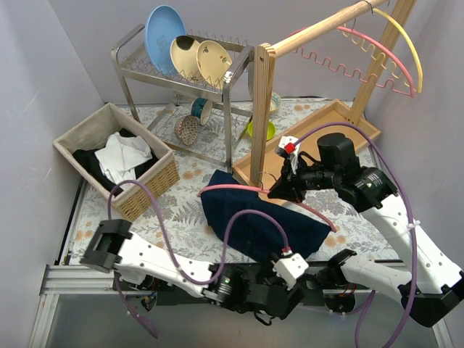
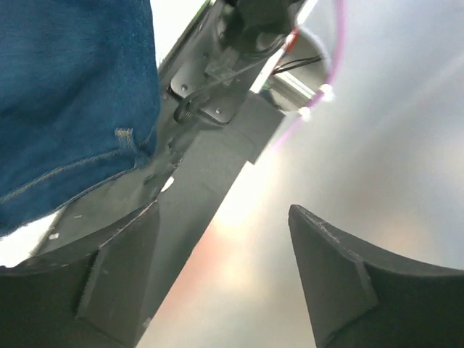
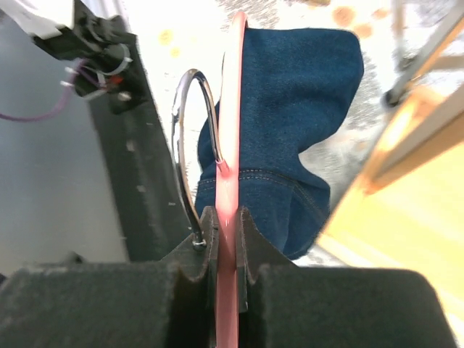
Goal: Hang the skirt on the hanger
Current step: Place skirt on hanger, then pass the hanger from the right arm to the left
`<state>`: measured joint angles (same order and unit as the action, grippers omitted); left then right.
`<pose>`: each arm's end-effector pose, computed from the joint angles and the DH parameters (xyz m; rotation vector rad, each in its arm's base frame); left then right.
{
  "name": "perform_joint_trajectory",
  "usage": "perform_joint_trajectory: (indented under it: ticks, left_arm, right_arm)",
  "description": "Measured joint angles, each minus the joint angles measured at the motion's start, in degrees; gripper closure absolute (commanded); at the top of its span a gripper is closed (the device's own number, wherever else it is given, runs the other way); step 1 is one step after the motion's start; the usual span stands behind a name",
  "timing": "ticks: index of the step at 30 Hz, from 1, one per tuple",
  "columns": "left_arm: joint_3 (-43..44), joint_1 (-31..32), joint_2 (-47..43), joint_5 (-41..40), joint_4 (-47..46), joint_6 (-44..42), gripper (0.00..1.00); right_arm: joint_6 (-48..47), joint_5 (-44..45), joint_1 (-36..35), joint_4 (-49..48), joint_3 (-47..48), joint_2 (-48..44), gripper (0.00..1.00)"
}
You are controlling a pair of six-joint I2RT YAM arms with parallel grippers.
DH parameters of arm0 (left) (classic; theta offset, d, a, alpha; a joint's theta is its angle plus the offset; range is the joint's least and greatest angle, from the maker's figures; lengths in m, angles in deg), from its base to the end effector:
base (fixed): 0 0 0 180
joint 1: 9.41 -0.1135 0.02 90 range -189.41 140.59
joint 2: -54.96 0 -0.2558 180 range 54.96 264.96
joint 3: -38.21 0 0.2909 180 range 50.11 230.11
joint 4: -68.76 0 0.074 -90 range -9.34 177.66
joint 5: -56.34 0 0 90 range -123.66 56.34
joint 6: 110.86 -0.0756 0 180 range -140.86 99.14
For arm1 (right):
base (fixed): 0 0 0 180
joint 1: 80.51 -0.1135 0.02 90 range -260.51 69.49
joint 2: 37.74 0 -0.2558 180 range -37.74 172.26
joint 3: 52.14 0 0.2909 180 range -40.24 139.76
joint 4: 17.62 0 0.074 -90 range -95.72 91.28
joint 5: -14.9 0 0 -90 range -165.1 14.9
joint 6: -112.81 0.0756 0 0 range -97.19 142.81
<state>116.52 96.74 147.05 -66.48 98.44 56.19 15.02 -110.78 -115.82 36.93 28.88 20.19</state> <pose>-0.0752 -0.4068 0.2052 0.3088 2.4001 -1.0518 0.1926 0.1905 0.3737 -1.1301 1.8244 0.9418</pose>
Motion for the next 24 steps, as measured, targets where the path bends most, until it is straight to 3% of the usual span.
perform_joint_trajectory:
  ticks: [3,6,11,13,19,24]
  left_arm:
    - [-1.07,0.09,-8.24,1.62,2.16,-2.86,0.27]
    - [-1.03,0.09,-20.48,3.04,3.69,-6.78,0.19]
    - [1.97,0.09,-36.65,0.02,10.75,-10.27,0.11]
    - [4.04,0.04,-39.39,-2.32,14.56,-11.34,0.02]
    - [5.31,-0.22,-42.03,-3.82,22.75,-17.38,0.02]
    - [5.46,-2.36,-39.71,-0.81,24.13,-21.68,0.02]
  right_arm:
    - [-3.91,1.62,0.04,0.94,0.00,-2.54,0.99]
    - [-8.48,2.58,0.52,2.89,0.00,-5.51,0.99]
    - [-18.08,1.42,1.75,8.72,0.02,-9.49,0.99]
    - [-21.73,0.70,1.92,11.63,0.09,-10.25,0.99]
    - [-32.74,-4.13,1.95,20.09,1.55,-8.66,0.99]
    - [-41.75,-9.66,1.90,25.03,2.75,-4.20,0.99]
